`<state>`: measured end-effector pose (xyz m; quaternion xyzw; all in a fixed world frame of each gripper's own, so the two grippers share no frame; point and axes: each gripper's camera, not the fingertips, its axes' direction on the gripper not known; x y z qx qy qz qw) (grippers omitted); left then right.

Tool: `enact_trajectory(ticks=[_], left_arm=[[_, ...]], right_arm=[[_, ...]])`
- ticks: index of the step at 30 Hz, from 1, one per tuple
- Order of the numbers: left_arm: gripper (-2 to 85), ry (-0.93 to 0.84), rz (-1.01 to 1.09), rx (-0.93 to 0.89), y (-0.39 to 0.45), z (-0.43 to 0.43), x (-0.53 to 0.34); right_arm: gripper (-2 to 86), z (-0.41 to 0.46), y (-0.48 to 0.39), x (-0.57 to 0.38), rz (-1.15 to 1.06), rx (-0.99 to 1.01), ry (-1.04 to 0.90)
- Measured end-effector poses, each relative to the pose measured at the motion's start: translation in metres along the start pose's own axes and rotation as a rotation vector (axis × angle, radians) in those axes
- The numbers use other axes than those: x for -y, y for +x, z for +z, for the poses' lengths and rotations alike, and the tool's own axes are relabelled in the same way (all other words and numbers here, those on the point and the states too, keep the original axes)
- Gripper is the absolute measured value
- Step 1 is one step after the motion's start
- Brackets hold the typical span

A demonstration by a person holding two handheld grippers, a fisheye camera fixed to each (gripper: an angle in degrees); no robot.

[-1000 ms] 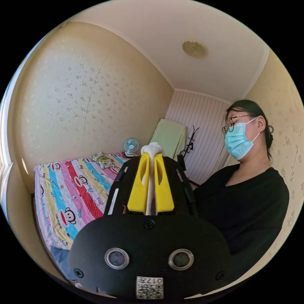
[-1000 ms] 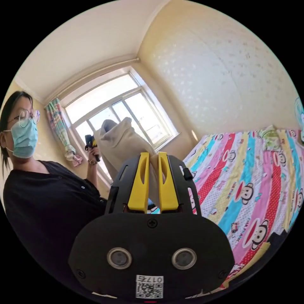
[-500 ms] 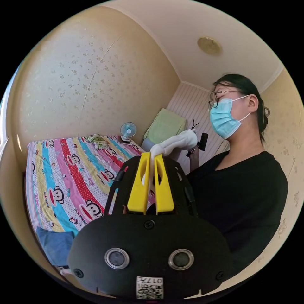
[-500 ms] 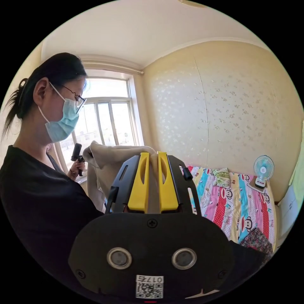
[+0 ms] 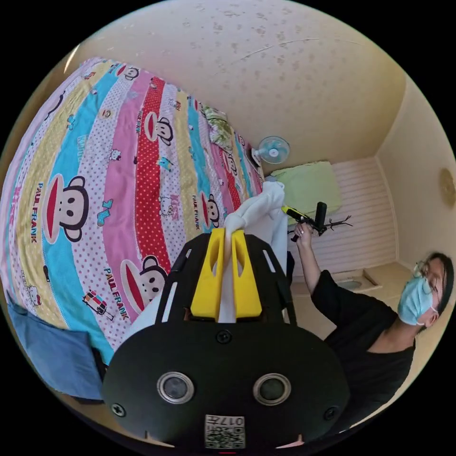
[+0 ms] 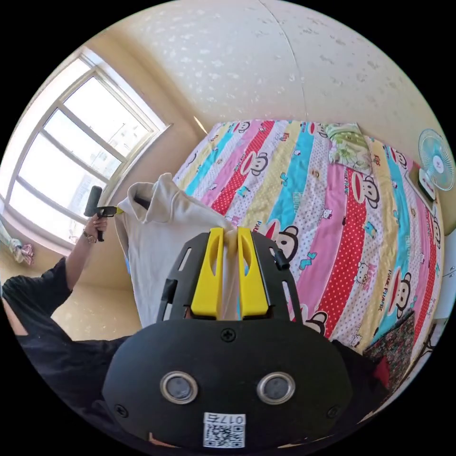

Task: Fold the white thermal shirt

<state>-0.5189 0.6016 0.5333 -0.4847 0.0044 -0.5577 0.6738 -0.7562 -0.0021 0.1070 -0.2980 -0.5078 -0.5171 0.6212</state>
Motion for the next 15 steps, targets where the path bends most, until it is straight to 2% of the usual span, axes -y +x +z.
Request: enact_trajectory(ticks=[3,7,11,15], left_arm=[[9.5,0.061,-0.226,-0.002,-0.102,0.034,0.032],[9.3,0.136,-0.238,0.03,-0.147,0.057,0.006],[10.8,-0.053,-0.205,0.171,-0.156,0.096,-0.071],[10.9,-0.135,-0.222,0.218,-0.158,0.103,-0.151]], right_arm=[[7.6,0.083,0.069,0.028,0.103,-0.053,-0.14],[12.7,0.115,0.12,-0.009,0.221,0.057,-0.139],[17.9,0.131,0.136,-0.094,0.281,0.056,-0.273],[19.1,0.141,0.142,-0.203,0.376,0.053,-0.466]])
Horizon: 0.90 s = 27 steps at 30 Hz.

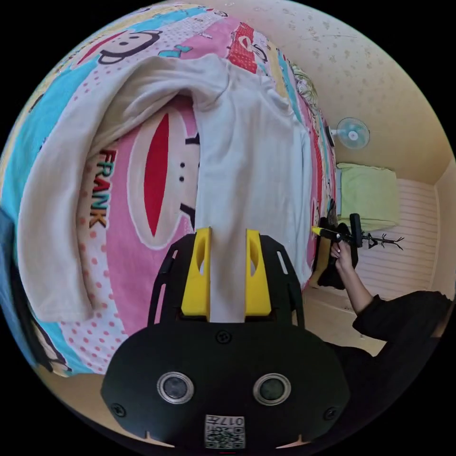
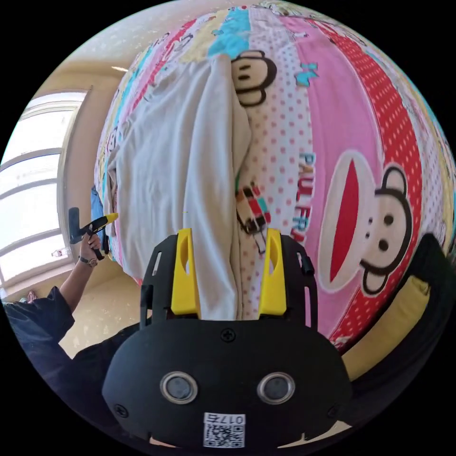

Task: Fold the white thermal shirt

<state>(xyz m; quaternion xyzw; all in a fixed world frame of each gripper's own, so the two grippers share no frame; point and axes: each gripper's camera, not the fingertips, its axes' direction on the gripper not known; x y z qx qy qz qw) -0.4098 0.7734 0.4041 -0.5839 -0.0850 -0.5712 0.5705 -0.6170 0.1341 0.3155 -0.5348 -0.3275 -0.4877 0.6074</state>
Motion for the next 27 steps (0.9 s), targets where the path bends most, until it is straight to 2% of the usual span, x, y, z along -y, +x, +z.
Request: enact_trajectory(ticks=[2,3,4,6,7,9,12,13,15,19,21,24,26,27], left_arm=[[9.6,0.024,-0.033,-0.005,-0.007,-0.005,-0.023],[8.6,0.048,-0.085,-0.044,-0.015,-0.012,-0.035],[8.1,0.042,-0.103,-0.071,-0.019,-0.016,-0.038],[8.0,-0.061,-0.065,-0.107,-0.03,-0.034,-0.037],[8.1,-0.102,-0.063,-0.081,-0.033,-0.039,-0.034],[9.5,-0.164,-0.05,-0.001,-0.045,-0.064,-0.028],[8.7,-0.164,-0.032,0.024,-0.059,-0.089,-0.013],[8.8,-0.17,-0.027,0.014,-0.062,-0.091,-0.008],[10.8,-0.177,-0.009,-0.012,-0.068,-0.095,0.009],[13.4,-0.199,-0.014,-0.015,-0.075,-0.08,0.018],[13.6,-0.144,-0.031,0.025,-0.076,-0.082,0.017],[10.7,-0.135,-0.013,0.119,-0.077,-0.091,0.023],[7.5,-0.159,-0.026,0.134,-0.081,-0.098,0.029],[4.5,-0.227,-0.04,0.087,-0.085,-0.1,0.034]], right_arm=[[17.2,0.017,0.014,-0.028,0.01,0.028,-0.066],[9.3,0.013,0.019,-0.041,-0.006,0.063,-0.079],[5.0,0.009,0.026,-0.042,-0.053,0.173,-0.178],[4.2,-0.018,0.044,-0.033,-0.079,0.283,-0.256],[3.8,-0.046,0.058,-0.023,-0.094,0.269,-0.289],[3.5,-0.1,0.081,-0.011,-0.087,0.165,-0.265],[4.1,-0.204,0.132,-0.001,0.11,-0.182,-0.055],[5.0,-0.235,0.148,-0.003,0.195,-0.233,0.011],[7.5,-0.256,0.154,-0.006,0.221,-0.204,0.031],[15.2,-0.205,0.115,-0.008,0.15,-0.228,-0.072],[16.5,-0.162,0.095,-0.01,0.074,-0.121,-0.136],[16.5,-0.09,0.084,-0.017,0.074,0.098,-0.23],[14.3,-0.061,0.083,-0.021,0.101,0.108,-0.248],[11.1,-0.059,0.082,-0.025,0.151,0.028,-0.21]])
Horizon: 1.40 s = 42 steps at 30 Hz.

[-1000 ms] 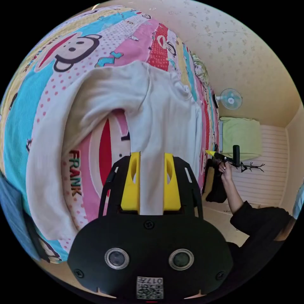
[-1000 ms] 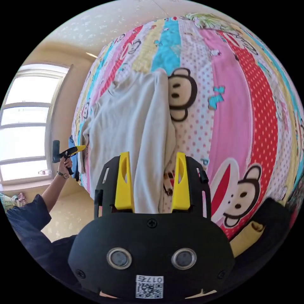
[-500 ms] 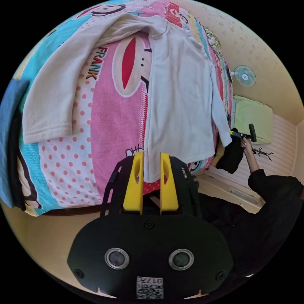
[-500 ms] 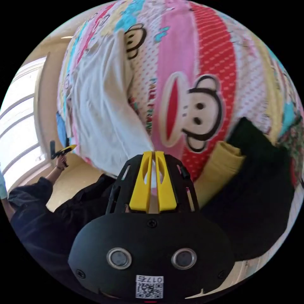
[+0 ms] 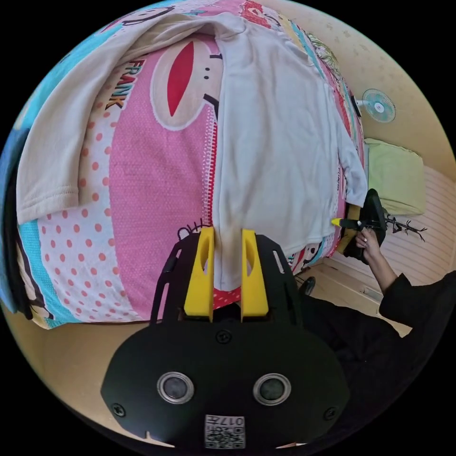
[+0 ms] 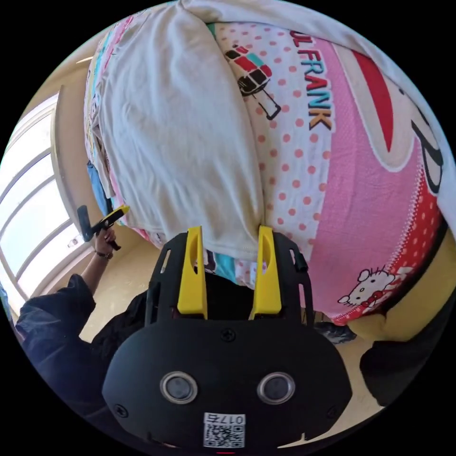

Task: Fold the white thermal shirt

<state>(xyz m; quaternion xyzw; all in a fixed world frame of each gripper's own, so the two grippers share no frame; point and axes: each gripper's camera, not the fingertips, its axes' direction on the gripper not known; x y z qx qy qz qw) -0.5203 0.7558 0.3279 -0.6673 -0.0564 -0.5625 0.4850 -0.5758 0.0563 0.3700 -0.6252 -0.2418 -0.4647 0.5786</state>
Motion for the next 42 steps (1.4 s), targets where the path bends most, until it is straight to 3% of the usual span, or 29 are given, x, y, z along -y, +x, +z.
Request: enact_trajectory(ticks=[2,6,10,13,18,20,25,27,30,34,36,40,42], left_arm=[[3.9,-0.061,0.026,-0.11,-0.006,-0.01,-0.001],[3.3,-0.002,-0.042,-0.275,-0.027,-0.056,-0.038],[3.7,-0.042,-0.079,-0.246,-0.031,-0.04,-0.072],[5.0,-0.073,-0.242,-0.28,-0.053,-0.014,-0.089],[5.8,-0.028,-0.325,-0.263,-0.07,-0.031,-0.116],[5.8,-0.052,-0.315,-0.242,-0.069,-0.036,-0.123],[5.7,-0.084,-0.265,-0.254,-0.056,-0.048,-0.133],[5.4,-0.057,-0.239,-0.272,-0.048,-0.054,-0.132],[5.3,-0.031,-0.2,-0.331,-0.038,-0.054,-0.123],[5.2,-0.016,-0.161,-0.372,-0.03,-0.054,-0.12],[4.9,-0.002,-0.162,-0.377,-0.03,-0.054,-0.128],[4.3,-0.035,-0.135,-0.461,-0.032,-0.043,-0.129],[4.4,-0.021,-0.074,-0.514,-0.023,-0.041,-0.124]], right_arm=[[6.0,-0.003,-0.007,-0.002,-0.007,-0.061,-0.025],[4.2,-0.042,-0.002,-0.02,-0.056,-0.022,-0.107],[4.1,-0.052,0.029,-0.042,0.026,0.104,-0.227],[4.8,-0.034,0.067,-0.036,0.115,0.255,-0.315],[10.9,-0.093,0.117,-0.029,0.316,0.415,0.081],[15.0,-0.12,0.128,-0.028,0.37,0.303,0.198],[17.3,-0.198,0.108,-0.033,0.35,-0.205,0.484],[17.4,-0.205,0.106,-0.024,0.318,-0.272,0.527],[16.6,-0.185,0.119,0.018,0.252,-0.254,0.387],[5.2,-0.163,0.122,0.05,0.258,-0.332,0.216],[4.4,-0.182,0.098,0.049,0.154,-0.283,0.247],[3.8,-0.247,0.001,0.063,-0.275,0.169,0.206],[3.8,-0.267,-0.05,0.08,-0.46,0.281,0.166]])
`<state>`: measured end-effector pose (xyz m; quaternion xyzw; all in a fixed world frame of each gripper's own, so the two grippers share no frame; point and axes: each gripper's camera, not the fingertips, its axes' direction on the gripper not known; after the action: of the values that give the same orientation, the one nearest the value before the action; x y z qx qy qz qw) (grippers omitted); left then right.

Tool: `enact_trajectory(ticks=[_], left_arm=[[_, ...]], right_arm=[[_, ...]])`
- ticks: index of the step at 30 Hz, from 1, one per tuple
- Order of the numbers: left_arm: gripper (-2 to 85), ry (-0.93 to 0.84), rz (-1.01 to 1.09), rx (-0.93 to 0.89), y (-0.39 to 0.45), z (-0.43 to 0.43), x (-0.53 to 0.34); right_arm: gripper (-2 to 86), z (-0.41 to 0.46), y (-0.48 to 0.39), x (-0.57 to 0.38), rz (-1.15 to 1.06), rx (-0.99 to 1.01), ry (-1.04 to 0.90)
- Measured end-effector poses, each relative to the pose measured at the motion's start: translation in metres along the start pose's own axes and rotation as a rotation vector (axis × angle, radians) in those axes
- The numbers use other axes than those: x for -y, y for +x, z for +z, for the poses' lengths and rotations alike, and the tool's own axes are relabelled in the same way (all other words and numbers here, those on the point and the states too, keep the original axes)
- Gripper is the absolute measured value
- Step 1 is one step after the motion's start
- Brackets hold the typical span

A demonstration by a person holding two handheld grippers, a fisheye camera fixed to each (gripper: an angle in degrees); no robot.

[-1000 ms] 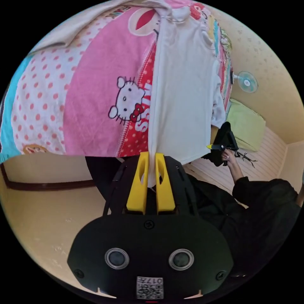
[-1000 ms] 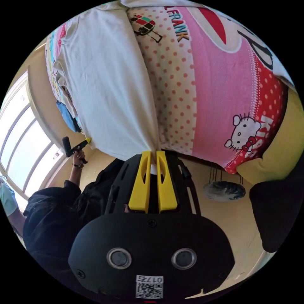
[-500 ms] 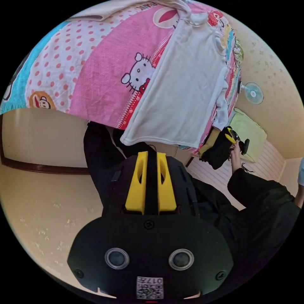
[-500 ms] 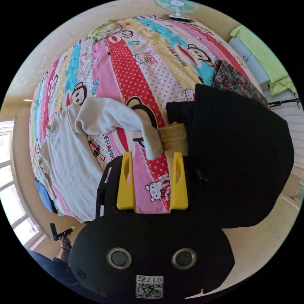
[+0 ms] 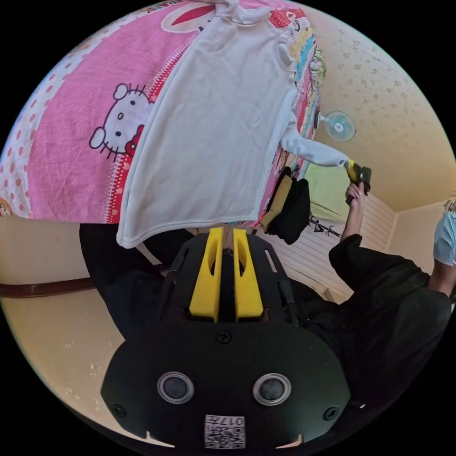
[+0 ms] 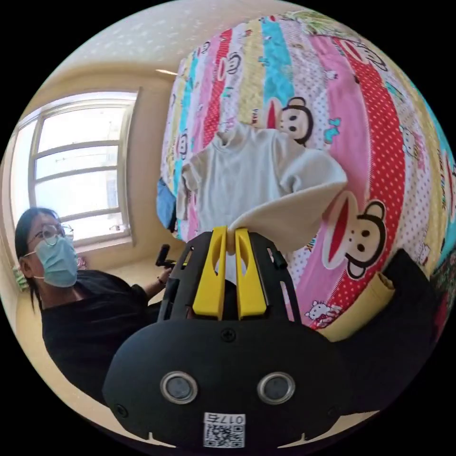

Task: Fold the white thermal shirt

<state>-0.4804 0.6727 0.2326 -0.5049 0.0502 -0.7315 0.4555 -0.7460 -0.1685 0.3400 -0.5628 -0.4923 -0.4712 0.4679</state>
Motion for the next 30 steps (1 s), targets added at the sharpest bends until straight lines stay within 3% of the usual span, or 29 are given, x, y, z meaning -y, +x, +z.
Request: enact_trajectory(ticks=[4,7,10,14,17,19,21,26,30], left_arm=[[4.8,-0.068,0.154,-0.143,0.023,0.017,0.018],[5.1,-0.075,0.233,-0.182,0.042,0.023,0.029],[5.6,-0.041,0.286,-0.155,0.056,0.013,0.037],[10.1,0.101,0.31,0.031,0.077,-0.013,0.068],[13.3,0.196,0.301,0.136,0.098,-0.021,0.116],[13.6,0.271,0.292,0.2,0.114,-0.022,0.147],[13.6,0.269,0.178,0.304,0.127,-0.011,0.195],[13.4,0.23,0.071,0.53,0.138,0.045,0.268],[12.4,0.226,0.013,0.661,0.139,0.087,0.287]], right_arm=[[5.8,0.063,-0.054,0.111,-0.29,0.11,-0.165],[11.6,0.144,-0.039,0.184,-0.233,0.135,-0.322],[13.9,0.178,-0.026,0.209,-0.203,0.102,-0.301],[14.5,0.183,0.005,0.197,-0.104,-0.074,-0.256],[13.7,0.188,0.053,0.169,0.076,-0.331,-0.248],[12.3,0.212,0.087,0.143,0.19,-0.412,-0.324],[10.4,0.238,0.111,0.123,0.278,-0.418,-0.361],[3.8,0.353,0.154,0.075,0.471,-0.162,-0.495],[2.6,0.381,0.139,0.067,0.525,-0.349,-0.327]])
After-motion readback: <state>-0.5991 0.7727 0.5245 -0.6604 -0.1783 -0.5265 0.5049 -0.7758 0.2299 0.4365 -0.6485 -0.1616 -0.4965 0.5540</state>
